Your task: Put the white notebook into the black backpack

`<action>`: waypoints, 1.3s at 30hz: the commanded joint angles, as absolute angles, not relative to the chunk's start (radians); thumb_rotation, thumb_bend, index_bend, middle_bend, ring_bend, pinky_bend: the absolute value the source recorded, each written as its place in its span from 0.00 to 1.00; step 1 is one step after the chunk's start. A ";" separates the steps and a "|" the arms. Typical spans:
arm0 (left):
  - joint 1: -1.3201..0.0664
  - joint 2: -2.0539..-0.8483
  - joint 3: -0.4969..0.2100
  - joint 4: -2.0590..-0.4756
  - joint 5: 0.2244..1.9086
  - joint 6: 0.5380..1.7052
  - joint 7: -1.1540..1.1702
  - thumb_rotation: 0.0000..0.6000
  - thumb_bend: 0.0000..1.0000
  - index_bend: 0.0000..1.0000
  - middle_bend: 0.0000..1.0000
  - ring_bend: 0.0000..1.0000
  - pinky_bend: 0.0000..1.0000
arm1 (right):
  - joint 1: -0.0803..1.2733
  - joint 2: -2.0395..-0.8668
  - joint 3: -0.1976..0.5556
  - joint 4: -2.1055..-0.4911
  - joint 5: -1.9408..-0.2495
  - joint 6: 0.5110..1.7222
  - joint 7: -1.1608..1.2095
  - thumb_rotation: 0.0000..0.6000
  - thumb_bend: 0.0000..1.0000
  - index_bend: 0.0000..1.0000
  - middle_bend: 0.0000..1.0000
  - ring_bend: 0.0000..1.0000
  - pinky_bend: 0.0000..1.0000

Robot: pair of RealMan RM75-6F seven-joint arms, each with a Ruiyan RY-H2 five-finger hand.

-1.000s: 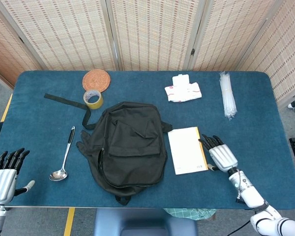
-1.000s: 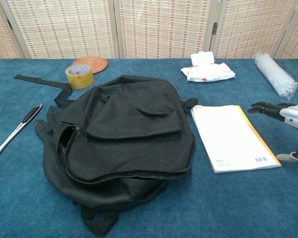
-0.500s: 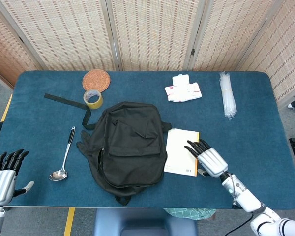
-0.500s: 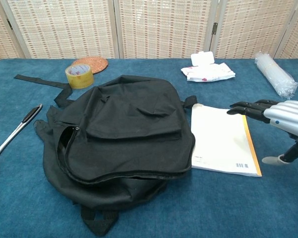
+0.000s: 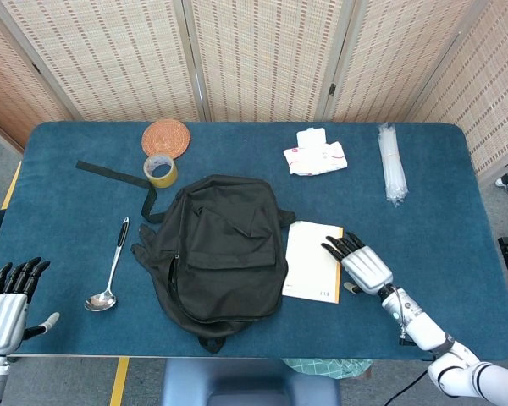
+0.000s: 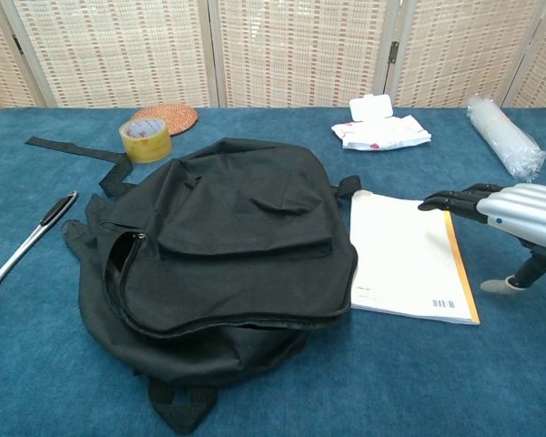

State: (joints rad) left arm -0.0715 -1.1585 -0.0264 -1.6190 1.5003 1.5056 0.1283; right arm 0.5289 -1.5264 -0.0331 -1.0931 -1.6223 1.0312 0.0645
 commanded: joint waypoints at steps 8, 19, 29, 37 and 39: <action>-0.075 -1.158 -0.027 -1.627 1.503 1.502 0.139 1.00 0.22 0.15 0.13 0.12 0.01 | 0.550 -1.561 -0.046 -1.046 -1.637 1.030 0.100 1.00 0.25 0.06 0.09 0.13 0.07; -0.075 -1.159 -0.026 -1.626 1.502 1.497 0.141 1.00 0.22 0.15 0.13 0.12 0.01 | 0.553 -1.569 -0.057 -1.039 -1.634 1.029 0.103 1.00 0.25 0.07 0.09 0.13 0.07; -0.071 -1.161 -0.025 -1.617 1.501 1.499 0.131 1.00 0.22 0.15 0.13 0.12 0.01 | 0.561 -1.603 -0.051 -1.010 -1.650 1.070 0.125 1.00 0.25 0.18 0.15 0.18 0.09; -0.071 -1.165 -0.025 -1.608 1.501 1.500 0.121 1.00 0.22 0.15 0.13 0.12 0.01 | 0.558 -1.667 -0.040 -0.926 -1.676 1.160 0.190 1.00 0.25 0.31 0.25 0.28 0.17; -0.070 -1.165 -0.025 -1.607 1.502 1.501 0.119 1.00 0.22 0.15 0.13 0.12 0.01 | 0.557 -1.689 -0.036 -0.897 -1.682 1.187 0.213 1.00 0.25 0.33 0.27 0.31 0.20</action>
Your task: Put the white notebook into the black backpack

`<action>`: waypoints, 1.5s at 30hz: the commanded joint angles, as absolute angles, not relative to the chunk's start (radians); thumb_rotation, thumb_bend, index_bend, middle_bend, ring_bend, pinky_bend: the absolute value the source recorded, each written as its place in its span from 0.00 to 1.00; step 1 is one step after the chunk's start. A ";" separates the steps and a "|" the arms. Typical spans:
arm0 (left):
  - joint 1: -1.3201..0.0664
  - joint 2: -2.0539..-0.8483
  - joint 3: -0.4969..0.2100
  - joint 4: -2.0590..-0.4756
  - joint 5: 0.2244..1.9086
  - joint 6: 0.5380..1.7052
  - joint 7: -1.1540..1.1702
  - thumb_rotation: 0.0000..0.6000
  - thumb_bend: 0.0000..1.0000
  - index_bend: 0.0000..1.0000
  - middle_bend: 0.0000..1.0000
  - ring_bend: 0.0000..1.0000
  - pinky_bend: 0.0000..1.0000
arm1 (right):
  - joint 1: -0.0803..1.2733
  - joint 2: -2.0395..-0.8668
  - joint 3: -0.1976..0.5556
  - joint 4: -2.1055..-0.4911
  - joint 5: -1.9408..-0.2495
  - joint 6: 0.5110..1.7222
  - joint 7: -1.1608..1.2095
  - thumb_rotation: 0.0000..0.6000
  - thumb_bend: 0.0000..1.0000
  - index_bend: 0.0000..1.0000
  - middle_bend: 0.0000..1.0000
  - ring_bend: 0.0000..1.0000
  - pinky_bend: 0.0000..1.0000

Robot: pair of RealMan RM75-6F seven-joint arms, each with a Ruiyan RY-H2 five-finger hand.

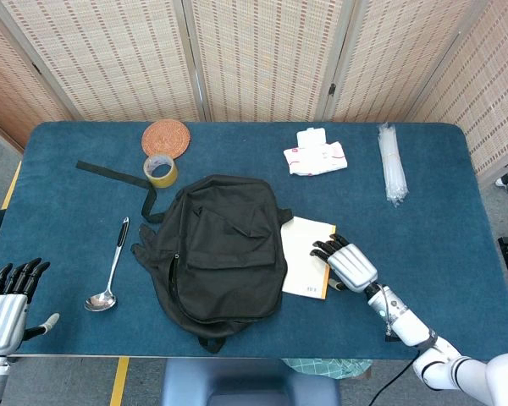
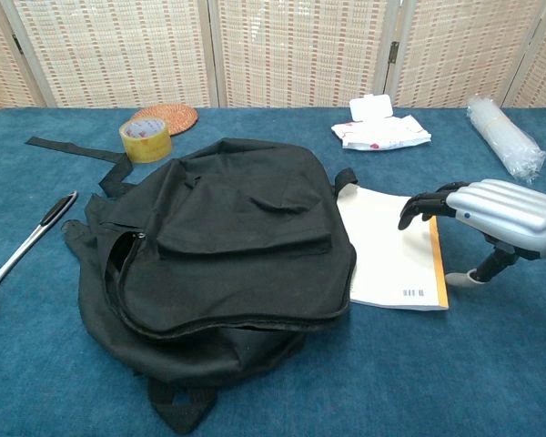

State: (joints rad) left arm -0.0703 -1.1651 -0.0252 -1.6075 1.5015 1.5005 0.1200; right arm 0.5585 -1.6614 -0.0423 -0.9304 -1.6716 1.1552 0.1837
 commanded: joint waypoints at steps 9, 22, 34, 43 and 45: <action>-0.070 -1.167 -0.029 -1.604 1.500 1.502 0.112 1.00 0.22 0.15 0.13 0.12 0.01 | 0.572 -1.779 -0.005 -0.806 -1.688 1.268 0.301 1.00 0.31 0.37 0.35 0.40 0.37; -0.071 -1.165 -0.028 -1.605 1.501 1.499 0.103 1.00 0.22 0.16 0.13 0.12 0.01 | 0.618 -1.842 -0.050 -0.707 -1.749 1.271 0.256 1.00 0.39 0.38 0.36 0.43 0.46; -0.069 -1.163 -0.029 -1.602 1.496 1.498 0.094 1.00 0.22 0.16 0.13 0.12 0.01 | 0.629 -1.870 -0.031 -0.681 -1.711 1.248 0.221 1.00 0.45 0.38 0.36 0.44 0.51; -0.071 -1.163 -0.030 -1.600 1.496 1.495 0.091 1.00 0.22 0.16 0.13 0.12 0.01 | 0.629 -1.871 -0.007 -0.705 -1.672 1.227 0.191 1.00 0.45 0.43 0.36 0.44 0.51; -0.071 -1.163 -0.030 -1.600 1.495 1.495 0.090 1.00 0.22 0.16 0.13 0.12 0.01 | 0.631 -1.870 -0.005 -0.711 -1.666 1.221 0.193 1.00 0.45 0.46 0.37 0.44 0.51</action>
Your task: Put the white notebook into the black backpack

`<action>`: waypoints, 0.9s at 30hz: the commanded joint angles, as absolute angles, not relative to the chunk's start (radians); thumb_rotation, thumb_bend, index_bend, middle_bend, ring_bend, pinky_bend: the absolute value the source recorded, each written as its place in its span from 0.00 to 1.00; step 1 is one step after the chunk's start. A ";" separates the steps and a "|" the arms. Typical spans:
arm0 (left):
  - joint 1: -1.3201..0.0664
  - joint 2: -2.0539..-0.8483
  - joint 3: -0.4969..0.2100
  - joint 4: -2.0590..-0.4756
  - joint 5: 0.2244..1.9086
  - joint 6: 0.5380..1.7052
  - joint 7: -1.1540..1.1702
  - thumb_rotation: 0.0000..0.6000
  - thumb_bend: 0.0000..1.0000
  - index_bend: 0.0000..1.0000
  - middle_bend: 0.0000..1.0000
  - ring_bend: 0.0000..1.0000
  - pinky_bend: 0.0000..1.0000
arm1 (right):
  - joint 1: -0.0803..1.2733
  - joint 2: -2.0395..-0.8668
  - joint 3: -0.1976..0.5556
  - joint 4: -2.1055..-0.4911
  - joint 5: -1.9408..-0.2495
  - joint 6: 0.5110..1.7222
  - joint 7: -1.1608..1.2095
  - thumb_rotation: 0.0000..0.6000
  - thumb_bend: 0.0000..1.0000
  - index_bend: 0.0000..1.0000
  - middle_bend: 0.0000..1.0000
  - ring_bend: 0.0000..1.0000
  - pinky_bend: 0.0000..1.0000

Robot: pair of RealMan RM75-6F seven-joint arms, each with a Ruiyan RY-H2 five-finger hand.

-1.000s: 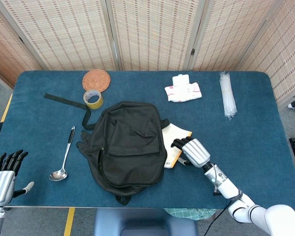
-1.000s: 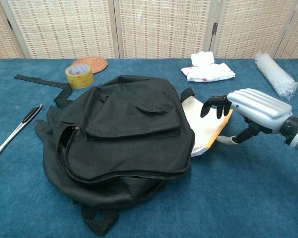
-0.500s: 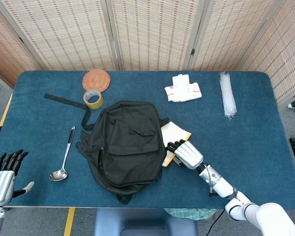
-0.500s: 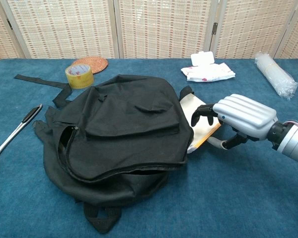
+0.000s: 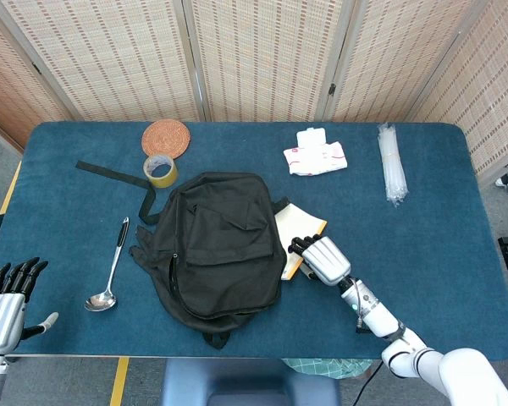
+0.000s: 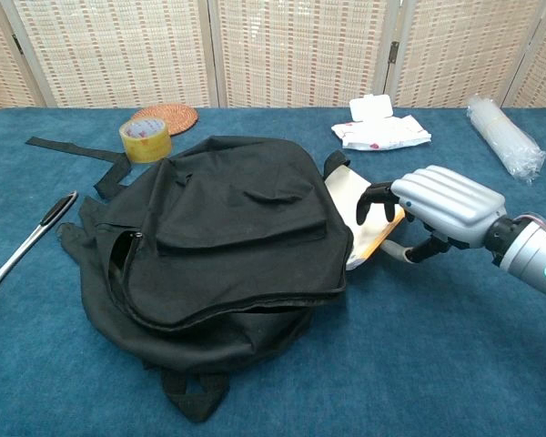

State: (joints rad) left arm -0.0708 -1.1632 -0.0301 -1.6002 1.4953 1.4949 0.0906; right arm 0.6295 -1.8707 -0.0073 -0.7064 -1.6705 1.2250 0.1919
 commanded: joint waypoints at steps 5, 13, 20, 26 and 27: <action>-0.070 -1.164 -0.030 -1.597 1.494 1.494 0.087 1.00 0.22 0.16 0.13 0.12 0.01 | 0.633 -1.873 0.001 -0.714 -1.654 1.212 0.191 1.00 0.45 0.54 0.39 0.45 0.51; -0.072 -1.164 -0.031 -1.594 1.493 1.491 0.084 1.00 0.22 0.16 0.13 0.12 0.01 | 0.631 -1.874 0.002 -0.711 -1.642 1.202 0.183 1.00 0.45 0.61 0.41 0.47 0.51; -0.076 -1.163 -0.034 -1.589 1.501 1.494 0.073 1.00 0.22 0.15 0.13 0.12 0.01 | 0.620 -1.857 0.001 -0.709 -1.638 1.219 0.177 1.00 0.45 0.69 0.44 0.50 0.53; -0.106 -1.155 -0.041 -1.590 1.543 1.486 0.056 1.00 0.22 0.16 0.13 0.12 0.01 | 0.586 -1.805 0.013 -0.733 -1.639 1.311 0.163 1.00 0.48 0.73 0.47 0.52 0.55; -0.115 -1.153 -0.042 -1.591 1.551 1.479 0.054 1.00 0.22 0.16 0.13 0.12 0.01 | 0.579 -1.794 0.017 -0.738 -1.640 1.335 0.157 1.00 0.48 0.74 0.48 0.52 0.56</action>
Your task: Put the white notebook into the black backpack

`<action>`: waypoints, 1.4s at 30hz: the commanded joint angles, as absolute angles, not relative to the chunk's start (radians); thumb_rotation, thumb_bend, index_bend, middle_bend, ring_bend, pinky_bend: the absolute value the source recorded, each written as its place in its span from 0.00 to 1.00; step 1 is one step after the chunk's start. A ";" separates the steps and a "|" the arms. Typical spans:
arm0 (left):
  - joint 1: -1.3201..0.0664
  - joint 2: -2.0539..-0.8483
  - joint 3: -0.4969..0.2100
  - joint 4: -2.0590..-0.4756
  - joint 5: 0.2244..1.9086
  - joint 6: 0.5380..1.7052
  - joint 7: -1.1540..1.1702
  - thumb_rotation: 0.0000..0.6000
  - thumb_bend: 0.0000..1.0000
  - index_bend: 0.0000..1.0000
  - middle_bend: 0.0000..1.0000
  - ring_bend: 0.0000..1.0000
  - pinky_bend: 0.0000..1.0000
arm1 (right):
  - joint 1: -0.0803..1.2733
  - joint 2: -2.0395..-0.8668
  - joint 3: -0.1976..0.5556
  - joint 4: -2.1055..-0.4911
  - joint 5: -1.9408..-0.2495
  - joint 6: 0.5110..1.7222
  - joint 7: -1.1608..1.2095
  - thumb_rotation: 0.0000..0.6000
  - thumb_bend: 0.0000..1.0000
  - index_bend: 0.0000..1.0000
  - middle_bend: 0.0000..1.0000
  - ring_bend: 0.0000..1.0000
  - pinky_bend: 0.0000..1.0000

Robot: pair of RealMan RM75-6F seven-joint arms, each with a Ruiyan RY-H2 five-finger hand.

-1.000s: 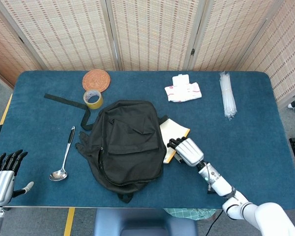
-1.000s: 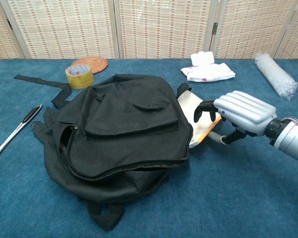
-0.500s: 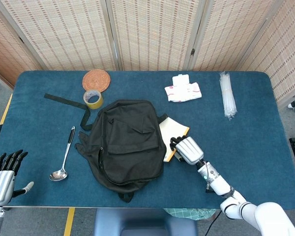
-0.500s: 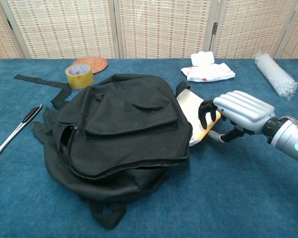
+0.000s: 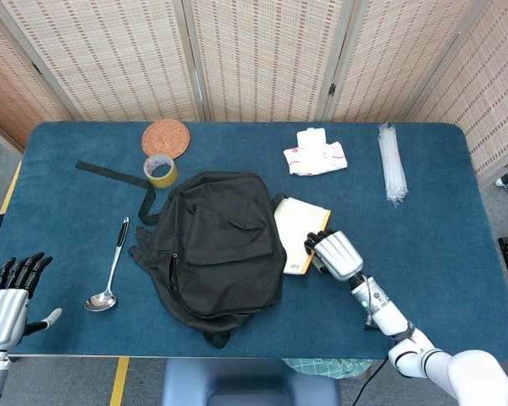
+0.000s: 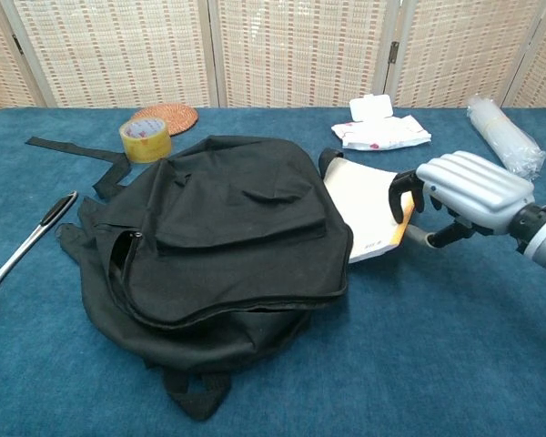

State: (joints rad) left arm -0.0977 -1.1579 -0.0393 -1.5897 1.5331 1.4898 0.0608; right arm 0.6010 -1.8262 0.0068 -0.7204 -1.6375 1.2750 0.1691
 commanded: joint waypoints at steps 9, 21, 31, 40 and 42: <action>-0.258 -1.110 -0.064 -1.628 1.635 1.339 0.036 1.00 0.22 0.17 0.13 0.12 0.02 | 0.514 -1.640 0.090 -0.851 -1.639 1.579 0.102 1.00 0.49 0.81 0.52 0.55 0.58; -0.486 -1.125 -0.090 -1.682 1.724 1.122 -0.014 1.00 0.22 0.20 0.13 0.13 0.04 | 0.441 -1.416 0.182 -1.117 -1.626 1.755 -0.062 1.00 0.49 0.83 0.54 0.57 0.58; -0.650 -1.209 -0.060 -1.726 1.774 0.937 -0.007 1.00 0.21 0.21 0.13 0.13 0.04 | 0.403 -1.350 0.184 -1.221 -1.614 1.740 -0.126 1.00 0.49 0.84 0.54 0.57 0.58; -0.758 -1.351 -0.075 -1.704 1.672 0.788 0.014 1.00 0.21 0.22 0.13 0.12 0.04 | 0.398 -1.364 0.180 -1.209 -1.617 1.712 -0.127 1.00 0.49 0.84 0.54 0.57 0.58; -0.773 -1.377 -0.081 -1.694 1.644 0.764 0.029 1.00 0.21 0.22 0.13 0.12 0.04 | 0.397 -1.365 0.180 -1.206 -1.618 1.709 -0.125 1.00 0.49 0.84 0.54 0.57 0.58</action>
